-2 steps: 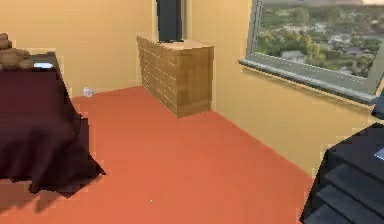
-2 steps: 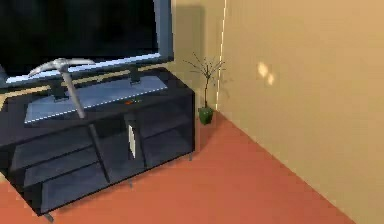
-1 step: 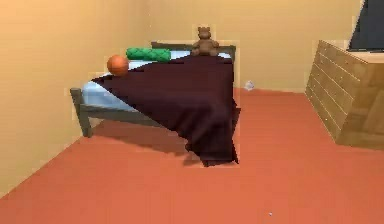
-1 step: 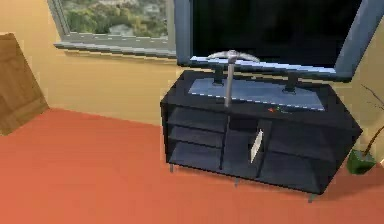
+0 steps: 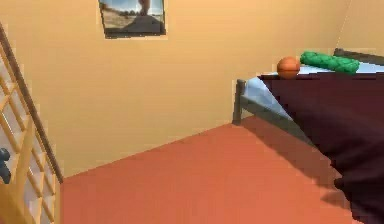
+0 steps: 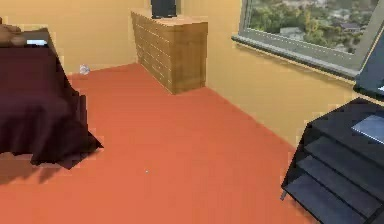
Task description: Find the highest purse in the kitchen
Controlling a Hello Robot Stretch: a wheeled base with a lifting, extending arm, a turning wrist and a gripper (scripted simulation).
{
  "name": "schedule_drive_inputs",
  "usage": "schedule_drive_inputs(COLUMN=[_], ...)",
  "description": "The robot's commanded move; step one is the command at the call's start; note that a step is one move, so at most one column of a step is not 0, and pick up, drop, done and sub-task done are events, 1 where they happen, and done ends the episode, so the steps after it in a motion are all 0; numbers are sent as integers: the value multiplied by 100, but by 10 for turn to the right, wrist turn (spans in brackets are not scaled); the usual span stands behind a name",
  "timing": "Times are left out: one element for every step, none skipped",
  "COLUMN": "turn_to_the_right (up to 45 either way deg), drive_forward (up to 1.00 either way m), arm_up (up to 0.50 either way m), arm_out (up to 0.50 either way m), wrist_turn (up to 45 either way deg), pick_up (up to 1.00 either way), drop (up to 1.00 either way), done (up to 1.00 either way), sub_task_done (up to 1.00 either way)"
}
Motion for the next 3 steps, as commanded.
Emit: schedule_drive_inputs(turn_to_the_right=[-450,-240,0], drive_forward=[0,0,100], arm_up=[0,0,0], arm_out=[0,0,0], wrist_turn=[0,0,0], pick_up=[0,0,0], drop=[0,0,0], done=[0,0,0], sub_task_done=[0,0,0])
